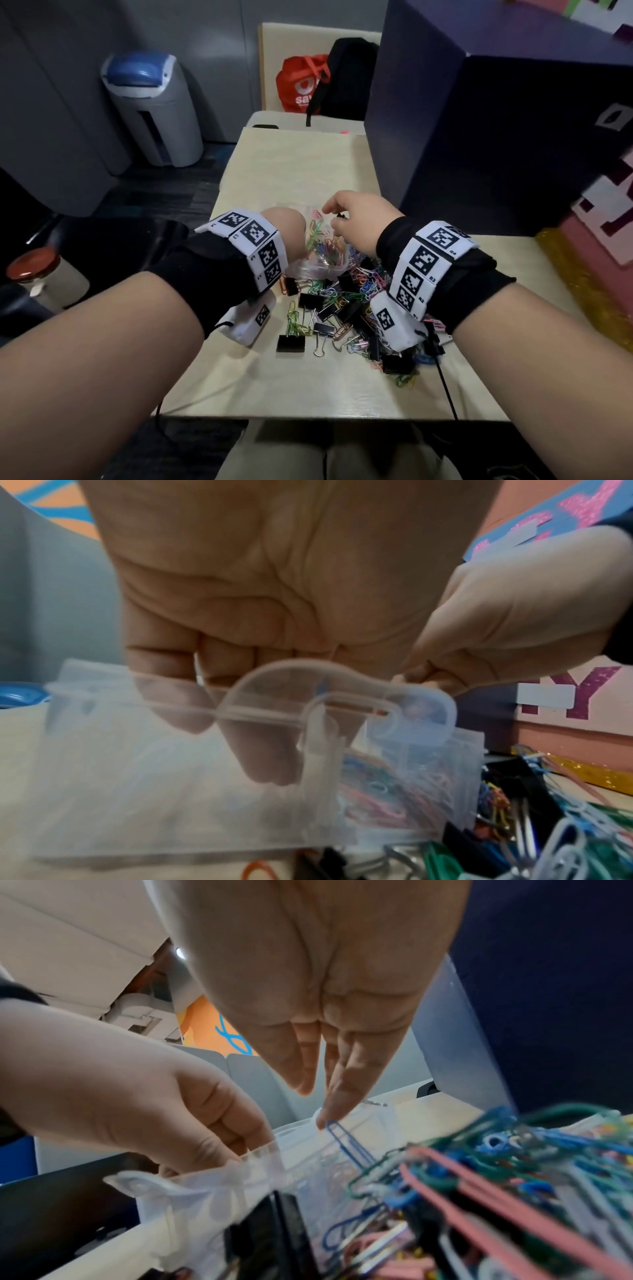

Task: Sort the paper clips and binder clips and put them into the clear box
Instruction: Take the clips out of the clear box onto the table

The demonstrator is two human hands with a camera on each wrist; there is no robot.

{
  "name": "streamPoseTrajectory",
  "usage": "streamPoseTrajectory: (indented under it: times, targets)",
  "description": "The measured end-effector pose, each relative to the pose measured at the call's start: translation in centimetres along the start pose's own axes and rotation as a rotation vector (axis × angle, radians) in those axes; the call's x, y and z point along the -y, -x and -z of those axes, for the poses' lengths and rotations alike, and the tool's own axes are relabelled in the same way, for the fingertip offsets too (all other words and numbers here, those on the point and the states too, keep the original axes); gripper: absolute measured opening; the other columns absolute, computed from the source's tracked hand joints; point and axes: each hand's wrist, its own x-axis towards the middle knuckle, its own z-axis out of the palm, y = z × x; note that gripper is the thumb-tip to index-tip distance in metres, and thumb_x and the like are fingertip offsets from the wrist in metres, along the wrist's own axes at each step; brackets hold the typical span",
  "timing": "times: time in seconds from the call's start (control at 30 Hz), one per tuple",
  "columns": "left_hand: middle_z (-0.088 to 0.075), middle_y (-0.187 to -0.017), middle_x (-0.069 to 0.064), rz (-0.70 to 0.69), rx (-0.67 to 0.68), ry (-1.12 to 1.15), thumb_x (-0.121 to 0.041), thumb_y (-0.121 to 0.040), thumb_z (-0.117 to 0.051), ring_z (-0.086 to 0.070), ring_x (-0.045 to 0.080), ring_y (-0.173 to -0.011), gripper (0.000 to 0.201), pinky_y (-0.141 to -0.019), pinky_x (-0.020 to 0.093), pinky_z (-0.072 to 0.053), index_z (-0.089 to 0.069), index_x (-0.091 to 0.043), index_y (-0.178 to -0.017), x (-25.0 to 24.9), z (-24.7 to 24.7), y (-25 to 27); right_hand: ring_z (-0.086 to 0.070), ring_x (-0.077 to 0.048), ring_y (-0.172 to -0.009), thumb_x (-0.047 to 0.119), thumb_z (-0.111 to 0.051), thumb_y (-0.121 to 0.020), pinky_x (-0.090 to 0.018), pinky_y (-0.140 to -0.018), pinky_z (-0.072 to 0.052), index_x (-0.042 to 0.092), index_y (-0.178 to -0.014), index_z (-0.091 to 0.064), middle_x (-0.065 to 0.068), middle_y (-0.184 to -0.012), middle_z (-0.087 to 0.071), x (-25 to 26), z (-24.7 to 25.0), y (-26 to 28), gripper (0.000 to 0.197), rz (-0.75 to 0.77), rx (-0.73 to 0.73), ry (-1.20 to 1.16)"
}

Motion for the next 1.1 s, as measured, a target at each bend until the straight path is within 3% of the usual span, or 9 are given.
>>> streamPoseTrajectory:
  times: [0.1,0.23,0.37,0.53,0.67,0.8,0.87,0.97,1.1]
  targets:
    - [-0.047,-0.078,-0.001,-0.010,0.025,-0.033,-0.028,-0.095,-0.052,-0.048,0.017,-0.085,0.034,-0.072,0.025,-0.036,-0.062,-0.010,-0.122,-0.4,0.2,0.0,-0.059,-0.024,-0.108,0.004,-0.045,-0.092,-0.030,-0.088,-0.047,0.021,-0.120,-0.058,-0.004,-0.128,-0.056,0.2,0.1,-0.4,0.035,0.000,0.053,0.113]
    - [-0.044,-0.074,-0.001,-0.019,0.062,-0.055,-0.027,-0.097,-0.049,-0.046,0.016,-0.086,0.033,-0.070,0.022,-0.035,-0.061,-0.010,-0.122,-0.5,0.6,0.1,-0.059,-0.021,-0.105,0.013,-0.050,-0.094,-0.029,-0.085,-0.047,0.022,-0.115,-0.061,-0.001,-0.120,-0.060,0.5,1.5,-0.1,0.026,0.018,0.137,0.255]
    - [-0.036,-0.066,-0.005,-0.011,0.075,-0.002,-0.027,-0.095,-0.052,-0.046,0.016,-0.084,0.011,-0.071,0.022,-0.037,-0.055,-0.017,-0.094,-0.2,0.8,0.1,-0.058,-0.020,-0.111,0.022,-0.055,-0.095,-0.022,-0.080,-0.039,0.019,-0.121,-0.062,0.000,-0.123,-0.061,1.0,3.8,0.2,0.027,0.030,0.238,0.392]
    - [-0.035,-0.065,-0.005,-0.015,0.055,0.010,-0.026,-0.095,-0.051,-0.045,0.016,-0.084,0.009,-0.075,0.022,-0.036,-0.050,-0.018,-0.091,-0.4,0.9,0.4,-0.062,-0.023,-0.104,0.026,-0.056,-0.095,-0.027,-0.087,-0.047,0.011,-0.121,-0.065,-0.004,-0.111,-0.068,1.2,3.7,-0.7,0.031,-0.052,0.369,0.567]
    - [-0.035,-0.065,-0.005,0.005,0.055,-0.011,-0.025,-0.096,-0.050,-0.045,0.015,-0.084,0.008,-0.074,0.021,-0.036,-0.054,-0.019,-0.093,-0.6,0.9,0.3,-0.056,-0.023,-0.082,0.022,-0.047,-0.097,-0.025,-0.064,-0.046,0.010,-0.098,-0.062,-0.004,-0.086,-0.059,0.5,2.1,-2.0,0.019,-0.046,0.292,0.662]
    - [-0.033,-0.065,-0.005,0.009,0.049,0.011,-0.024,-0.097,-0.049,-0.043,0.015,-0.085,0.029,-0.075,0.020,-0.034,-0.063,-0.009,-0.118,-0.7,0.8,0.0,-0.061,-0.029,-0.093,0.026,-0.051,-0.091,-0.032,-0.078,-0.050,0.014,-0.108,-0.060,-0.008,-0.112,-0.053,-0.1,0.6,-2.4,0.023,-0.040,0.121,0.520]
    - [-0.033,-0.065,-0.005,0.008,0.049,0.011,-0.023,-0.097,-0.048,-0.043,0.015,-0.086,0.031,-0.075,0.021,-0.034,-0.062,-0.009,-0.121,-0.8,0.7,-0.3,-0.060,-0.028,-0.094,0.028,-0.050,-0.093,-0.033,-0.077,-0.046,0.015,-0.110,-0.061,-0.008,-0.115,-0.045,-0.2,-0.6,-2.7,0.024,-0.102,0.177,0.535]
    - [-0.032,-0.065,-0.006,0.012,0.044,0.003,-0.021,-0.097,-0.047,-0.043,0.015,-0.086,0.031,-0.075,0.021,-0.035,-0.062,-0.009,-0.121,-0.8,0.7,-0.5,-0.054,-0.026,-0.107,0.023,-0.049,-0.091,-0.035,-0.077,-0.046,0.016,-0.098,-0.062,-0.009,-0.119,-0.052,-0.8,-2.2,-3.0,0.016,-0.128,0.186,0.519]
    - [-0.033,-0.065,-0.006,0.031,0.040,0.008,-0.023,-0.097,-0.048,-0.044,0.014,-0.086,0.031,-0.075,0.021,-0.036,-0.063,-0.010,-0.120,-1.1,0.7,-0.4,-0.058,-0.032,-0.098,0.023,-0.054,-0.089,-0.035,-0.073,-0.042,0.012,-0.116,-0.060,-0.010,-0.126,-0.048,-1.3,-2.1,-2.5,0.030,-0.141,0.074,0.422]
